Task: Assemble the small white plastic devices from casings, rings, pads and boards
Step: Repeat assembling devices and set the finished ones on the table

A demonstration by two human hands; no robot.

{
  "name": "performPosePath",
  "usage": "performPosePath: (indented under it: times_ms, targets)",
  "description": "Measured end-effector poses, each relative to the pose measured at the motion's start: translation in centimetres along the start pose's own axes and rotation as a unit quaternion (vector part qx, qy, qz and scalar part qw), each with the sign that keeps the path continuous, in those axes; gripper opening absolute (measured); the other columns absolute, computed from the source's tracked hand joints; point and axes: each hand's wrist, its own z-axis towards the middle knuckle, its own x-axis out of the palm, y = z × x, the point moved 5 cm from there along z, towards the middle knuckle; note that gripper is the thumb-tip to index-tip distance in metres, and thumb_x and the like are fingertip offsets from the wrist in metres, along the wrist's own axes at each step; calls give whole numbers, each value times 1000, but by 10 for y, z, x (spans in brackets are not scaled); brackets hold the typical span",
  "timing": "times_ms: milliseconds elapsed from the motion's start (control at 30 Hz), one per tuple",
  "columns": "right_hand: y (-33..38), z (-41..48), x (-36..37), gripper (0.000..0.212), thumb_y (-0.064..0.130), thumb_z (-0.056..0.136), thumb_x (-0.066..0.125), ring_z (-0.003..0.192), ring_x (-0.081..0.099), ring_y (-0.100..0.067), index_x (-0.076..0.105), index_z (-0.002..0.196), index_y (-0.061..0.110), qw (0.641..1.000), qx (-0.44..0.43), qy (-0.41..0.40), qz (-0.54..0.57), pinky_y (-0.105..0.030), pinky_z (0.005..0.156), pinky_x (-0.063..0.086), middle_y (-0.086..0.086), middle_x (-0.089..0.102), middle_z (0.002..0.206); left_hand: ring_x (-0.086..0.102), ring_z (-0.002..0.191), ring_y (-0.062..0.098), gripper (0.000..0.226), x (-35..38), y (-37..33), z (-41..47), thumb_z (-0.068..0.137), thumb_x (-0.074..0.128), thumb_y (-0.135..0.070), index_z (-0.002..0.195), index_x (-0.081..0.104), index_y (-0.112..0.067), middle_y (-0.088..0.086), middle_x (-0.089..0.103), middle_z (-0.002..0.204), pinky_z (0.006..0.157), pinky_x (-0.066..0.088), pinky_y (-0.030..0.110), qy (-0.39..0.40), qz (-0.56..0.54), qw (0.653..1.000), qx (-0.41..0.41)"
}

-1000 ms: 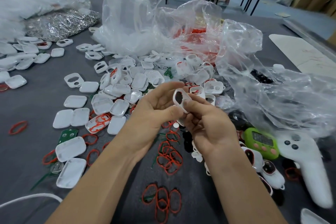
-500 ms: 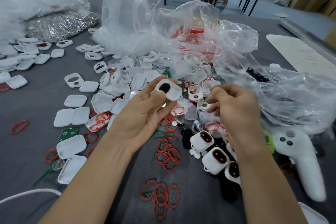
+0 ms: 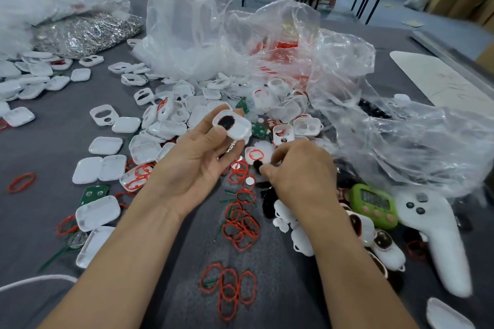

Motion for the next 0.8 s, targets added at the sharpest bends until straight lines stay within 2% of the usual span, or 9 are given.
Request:
performPosePath:
  times_ms: [33,100,167,233,333,533,667,733,800]
  targets:
    - [-1,1,1,10,36,83,77,94,69,-26,79,89,28,1000,9,-4,-12,-33,81,52,2,75,91,73,105,15,36,0,0,0,87,59,-8,121,65,-18,2,75,119,89,60,30,-2,-2,1000,-2]
    - [-4,2,1,9,27,83,72,93,70,-27,78,90,30,999,23,8,-21,-30,74,49,1,75,91,73,106,17,38,0,1,0,86,60,-7,122,65,-18,3,75,121,89,60,31,-3,-6,1000,-5]
    - [-8,1,2,8,31,82,75,91,69,-25,77,90,33,999,31,30,-1,-29,73,46,3,75,90,72,109,18,39,1,1,0,85,61,-7,123,65,-17,5,73,125,89,60,32,-6,-7,1000,-10]
    - [-9,1,2,10,34,82,78,91,68,-24,77,91,31,999,34,39,9,-29,75,48,3,75,91,70,113,20,40,1,2,-1,85,62,-7,124,65,-16,7,72,129,91,60,32,-5,-6,1000,-15]
    - [-10,1,0,10,33,89,72,92,68,-25,78,93,27,999,32,21,-5,-31,75,50,1,75,94,68,117,21,40,2,3,-1,85,62,-6,124,66,-15,8,70,132,94,59,33,-7,-9,1000,-21]
    - [-17,-4,-7,9,32,94,67,90,66,-22,73,87,30,997,29,7,75,-37,83,56,4,73,91,65,123,23,39,4,3,-3,84,62,-7,122,66,-15,11,65,139,98,57,34,-19,-3,999,-29]
    - [-6,-7,-3,11,42,86,75,91,66,-19,73,84,32,999,-2,15,37,-34,86,53,9,73,92,64,122,23,41,5,4,-4,84,62,-8,124,64,-15,12,64,140,92,60,32,-22,9,999,-31]
    - [-4,-5,-1,6,37,88,73,92,68,-21,75,86,32,1000,-1,21,9,-32,83,51,7,75,95,64,122,23,40,6,4,-4,84,62,-8,123,65,-16,12,64,140,90,60,31,-23,13,999,-33]
    - [-4,-3,0,10,29,92,68,94,68,-22,77,91,32,1000,2,27,-9,-33,84,51,5,76,98,63,123,23,40,6,5,-4,83,62,-8,122,65,-16,13,62,141,91,60,31,-24,12,999,-34]
